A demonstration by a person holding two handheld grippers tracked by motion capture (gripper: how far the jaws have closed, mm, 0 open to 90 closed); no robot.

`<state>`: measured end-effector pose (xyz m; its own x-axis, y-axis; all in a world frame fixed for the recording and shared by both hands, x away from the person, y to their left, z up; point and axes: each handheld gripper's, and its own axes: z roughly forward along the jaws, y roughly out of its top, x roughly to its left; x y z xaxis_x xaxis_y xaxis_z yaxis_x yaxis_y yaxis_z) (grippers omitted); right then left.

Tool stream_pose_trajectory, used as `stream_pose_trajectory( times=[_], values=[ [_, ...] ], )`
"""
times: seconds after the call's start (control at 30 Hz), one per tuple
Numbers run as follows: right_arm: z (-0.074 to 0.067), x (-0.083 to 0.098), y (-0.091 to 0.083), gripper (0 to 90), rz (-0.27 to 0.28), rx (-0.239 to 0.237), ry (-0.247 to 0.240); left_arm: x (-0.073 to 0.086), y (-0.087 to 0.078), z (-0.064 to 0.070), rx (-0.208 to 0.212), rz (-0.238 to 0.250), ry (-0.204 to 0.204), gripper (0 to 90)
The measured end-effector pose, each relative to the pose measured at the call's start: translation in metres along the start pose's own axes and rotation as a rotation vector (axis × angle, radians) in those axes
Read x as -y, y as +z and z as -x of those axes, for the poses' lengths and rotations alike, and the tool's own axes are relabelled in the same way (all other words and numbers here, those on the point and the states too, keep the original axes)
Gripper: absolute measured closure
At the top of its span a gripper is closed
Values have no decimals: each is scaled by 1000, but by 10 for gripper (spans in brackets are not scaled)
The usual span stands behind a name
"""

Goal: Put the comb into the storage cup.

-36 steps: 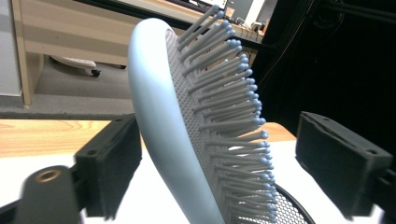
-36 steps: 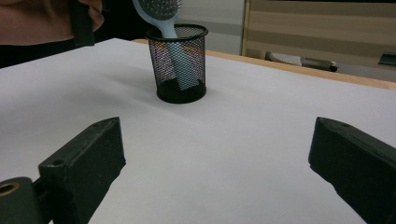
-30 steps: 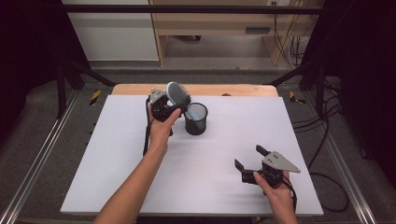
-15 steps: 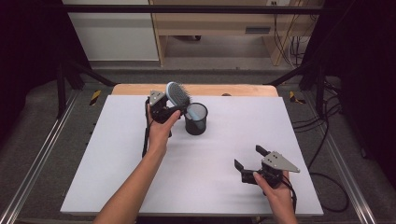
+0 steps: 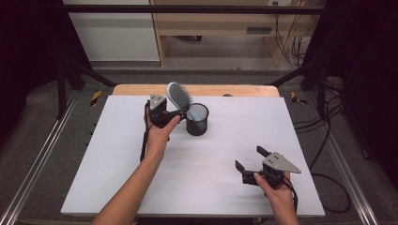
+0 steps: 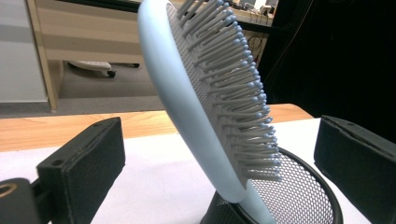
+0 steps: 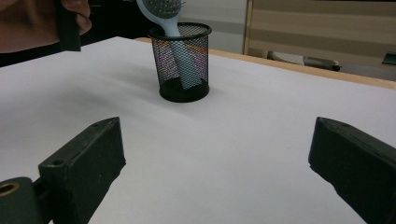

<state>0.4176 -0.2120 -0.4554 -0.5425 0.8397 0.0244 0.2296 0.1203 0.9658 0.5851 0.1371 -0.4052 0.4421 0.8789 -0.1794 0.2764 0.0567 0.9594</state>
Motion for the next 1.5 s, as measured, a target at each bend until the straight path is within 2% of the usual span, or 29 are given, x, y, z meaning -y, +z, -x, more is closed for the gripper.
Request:
stream_pose_trajectory(
  times=[0.57,1.23,1.5],
  values=[
    [0,0,0,37,-2,-1,-1,0,-14,1,0,10,77,19],
    [0,0,0,32,0,-5,-1,-1,-23,0,3,35,87,18],
    [-1,0,0,26,2,-12,-12,-4,-33,0,4,35,131,18]
  ],
)
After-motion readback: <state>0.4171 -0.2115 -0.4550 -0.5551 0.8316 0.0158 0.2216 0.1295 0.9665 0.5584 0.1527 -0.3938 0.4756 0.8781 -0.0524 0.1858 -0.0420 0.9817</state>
